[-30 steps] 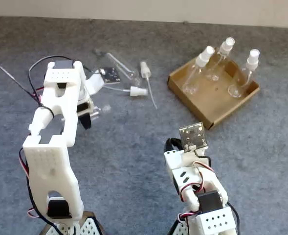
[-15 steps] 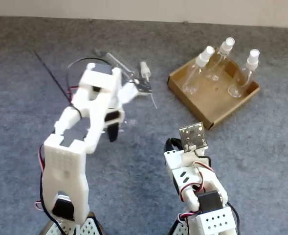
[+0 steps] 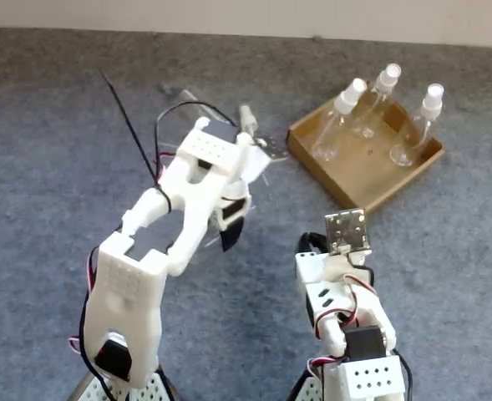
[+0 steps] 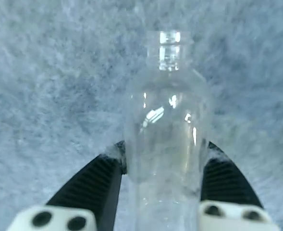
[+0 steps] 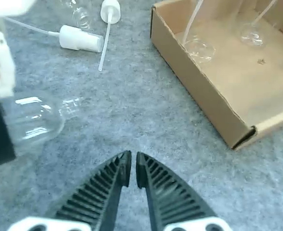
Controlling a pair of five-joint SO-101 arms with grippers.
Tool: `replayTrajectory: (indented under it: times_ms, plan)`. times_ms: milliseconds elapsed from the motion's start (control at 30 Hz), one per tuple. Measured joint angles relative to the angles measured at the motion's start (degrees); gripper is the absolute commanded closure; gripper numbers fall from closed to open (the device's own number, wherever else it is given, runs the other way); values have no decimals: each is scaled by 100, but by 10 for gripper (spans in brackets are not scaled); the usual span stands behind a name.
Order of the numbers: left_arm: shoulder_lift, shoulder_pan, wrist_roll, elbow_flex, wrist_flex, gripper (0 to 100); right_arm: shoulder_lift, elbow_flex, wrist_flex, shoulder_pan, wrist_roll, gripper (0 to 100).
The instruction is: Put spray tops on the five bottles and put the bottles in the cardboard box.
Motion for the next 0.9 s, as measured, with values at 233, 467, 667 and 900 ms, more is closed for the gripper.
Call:
replayTrajectory:
  times_ms: [233, 467, 667, 900]
  plan:
    - [0, 237, 721, 0, -281, 925, 0, 0, 0, 18, 0, 974]
    - [0, 237, 1020, 0, -352, 819, 0, 0, 0, 18, 0, 974]
    - [0, 202, 1020, -211, -369, 804, 0, 0, 0, 18, 0, 974]
    - [0, 211, 1037, -1301, 114, 800, 0, 0, 0, 18, 0, 974]
